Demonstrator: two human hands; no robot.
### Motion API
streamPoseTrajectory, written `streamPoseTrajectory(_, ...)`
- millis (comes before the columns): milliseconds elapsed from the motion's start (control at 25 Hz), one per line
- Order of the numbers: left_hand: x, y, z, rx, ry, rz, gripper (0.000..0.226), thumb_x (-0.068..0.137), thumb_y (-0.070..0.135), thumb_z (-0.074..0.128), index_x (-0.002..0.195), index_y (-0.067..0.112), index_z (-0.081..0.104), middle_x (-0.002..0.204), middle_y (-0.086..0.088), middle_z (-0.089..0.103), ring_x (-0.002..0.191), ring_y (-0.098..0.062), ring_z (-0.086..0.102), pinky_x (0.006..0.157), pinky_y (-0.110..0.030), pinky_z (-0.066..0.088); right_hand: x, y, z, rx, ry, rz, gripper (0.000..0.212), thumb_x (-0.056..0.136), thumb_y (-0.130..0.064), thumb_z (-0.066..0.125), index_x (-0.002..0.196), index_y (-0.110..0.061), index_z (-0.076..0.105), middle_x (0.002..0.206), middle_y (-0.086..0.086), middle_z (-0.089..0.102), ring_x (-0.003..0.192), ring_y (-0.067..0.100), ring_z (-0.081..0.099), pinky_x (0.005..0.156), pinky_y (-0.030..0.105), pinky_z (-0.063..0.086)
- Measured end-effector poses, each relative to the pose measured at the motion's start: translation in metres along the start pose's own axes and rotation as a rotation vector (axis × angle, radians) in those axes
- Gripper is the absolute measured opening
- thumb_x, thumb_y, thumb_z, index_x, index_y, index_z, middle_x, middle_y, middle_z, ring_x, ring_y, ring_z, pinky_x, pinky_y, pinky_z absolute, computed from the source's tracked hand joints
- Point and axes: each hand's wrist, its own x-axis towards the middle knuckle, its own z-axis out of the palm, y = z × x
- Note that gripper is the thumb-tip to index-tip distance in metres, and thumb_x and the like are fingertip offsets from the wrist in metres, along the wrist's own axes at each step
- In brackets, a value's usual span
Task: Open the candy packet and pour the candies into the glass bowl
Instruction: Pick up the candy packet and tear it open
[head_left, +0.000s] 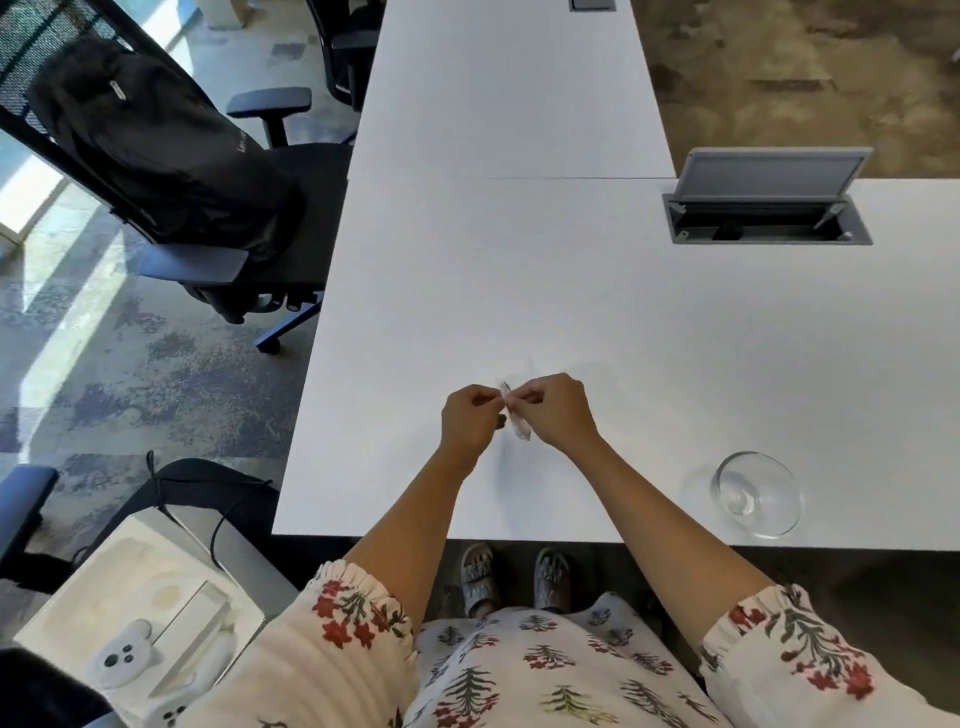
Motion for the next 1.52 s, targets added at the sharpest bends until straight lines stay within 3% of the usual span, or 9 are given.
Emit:
streamPoseTrajectory(160, -0.005, 0.001, 0.010, -0.288, -0.049, -0.075, 0.022, 0.091, 0.000, 0.059, 0.097, -0.016, 0.072, 0.107, -0.032, 0.074, 0.100, -0.042, 0.075, 0.096, -0.047, 0.061, -0.003, 0.004, -0.004, 0.051, 0.065, 0.046, 0.011, 0.081, -0.034, 0.081, 0.081, -0.023, 0.082, 0.077, -0.007, 0.078, 0.073, 0.002, 0.071, 0.063, 0.018, 0.049)
streamPoseTrajectory(400, -0.004, 0.009, 0.014, -0.366, -0.074, -0.105, 0.020, 0.091, 0.003, 0.069, 0.101, -0.013, 0.074, 0.107, -0.031, 0.075, 0.094, -0.040, 0.077, 0.081, -0.036, 0.065, -0.005, 0.008, -0.009, 0.126, 0.094, 0.060, 0.004, 0.077, -0.025, 0.084, 0.080, -0.024, 0.082, 0.071, -0.011, 0.075, 0.068, -0.002, 0.069, 0.062, 0.015, 0.048)
streamPoseTrajectory(520, -0.003, 0.015, 0.016, -0.437, -0.073, -0.136, 0.022, 0.091, 0.001, 0.068, 0.104, -0.016, 0.073, 0.109, -0.032, 0.075, 0.095, -0.039, 0.078, 0.077, -0.032, 0.065, -0.003, 0.009, -0.013, 0.266, 0.094, 0.082, 0.007, 0.079, -0.024, 0.084, 0.083, -0.018, 0.081, 0.077, -0.002, 0.078, 0.076, 0.011, 0.074, 0.072, 0.024, 0.057)
streamPoseTrajectory(640, -0.003, 0.018, 0.019, -0.430, -0.074, -0.124, 0.023, 0.091, 0.000, 0.067, 0.103, -0.019, 0.071, 0.109, -0.034, 0.073, 0.103, -0.043, 0.075, 0.085, -0.035, 0.065, -0.004, 0.011, -0.012, 0.380, 0.122, 0.150, 0.019, 0.083, -0.028, 0.082, 0.089, -0.010, 0.076, 0.085, 0.004, 0.078, 0.079, 0.015, 0.074, 0.072, 0.023, 0.058)
streamPoseTrajectory(760, -0.004, 0.021, 0.023, -0.400, -0.047, -0.104, 0.017, 0.091, 0.000, 0.070, 0.098, -0.015, 0.075, 0.105, -0.033, 0.075, 0.102, -0.042, 0.075, 0.087, -0.036, 0.064, -0.005, 0.008, -0.010, 0.289, 0.191, 0.077, 0.013, 0.088, -0.021, 0.076, 0.092, -0.008, 0.077, 0.084, 0.001, 0.077, 0.077, 0.006, 0.072, 0.069, 0.016, 0.054)
streamPoseTrajectory(1000, -0.005, 0.027, 0.036, -0.353, 0.025, -0.078, 0.010, 0.089, 0.000, 0.071, 0.085, -0.003, 0.079, 0.091, -0.023, 0.080, 0.089, -0.035, 0.080, 0.088, -0.040, 0.064, -0.006, -0.001, -0.006, 0.220, 0.280, 0.038, 0.014, 0.095, -0.017, 0.065, 0.094, -0.006, 0.073, 0.087, 0.004, 0.076, 0.082, 0.016, 0.072, 0.075, 0.027, 0.057)
streamPoseTrajectory(1160, -0.004, 0.029, 0.044, -0.319, 0.082, -0.099, 0.010, 0.088, 0.002, 0.071, 0.087, -0.005, 0.079, 0.091, -0.022, 0.080, 0.089, -0.033, 0.080, 0.091, -0.042, 0.063, -0.004, -0.003, -0.007, 0.265, 0.304, 0.065, 0.013, 0.096, -0.013, 0.062, 0.091, -0.005, 0.071, 0.081, 0.004, 0.073, 0.067, 0.001, 0.069, 0.059, 0.012, 0.050)
streamPoseTrajectory(1360, -0.005, 0.032, 0.048, -0.337, 0.106, -0.101, 0.009, 0.089, -0.002, 0.070, 0.088, -0.006, 0.078, 0.092, -0.023, 0.079, 0.088, -0.033, 0.080, 0.090, -0.041, 0.064, -0.001, -0.003, -0.008, 0.286, 0.325, 0.110, 0.015, 0.095, -0.011, 0.061, 0.093, -0.003, 0.074, 0.086, 0.006, 0.076, 0.082, 0.018, 0.073, 0.079, 0.033, 0.059)
streamPoseTrajectory(1520, -0.008, 0.034, 0.054, -0.339, 0.119, -0.101, 0.011, 0.089, -0.004, 0.068, 0.082, -0.003, 0.077, 0.094, -0.026, 0.078, 0.093, -0.038, 0.078, 0.090, -0.041, 0.063, 0.000, -0.002, -0.010, 0.295, 0.348, 0.121, 0.014, 0.094, -0.011, 0.062, 0.090, -0.004, 0.074, 0.084, 0.005, 0.077, 0.079, 0.019, 0.073, 0.080, 0.038, 0.060)
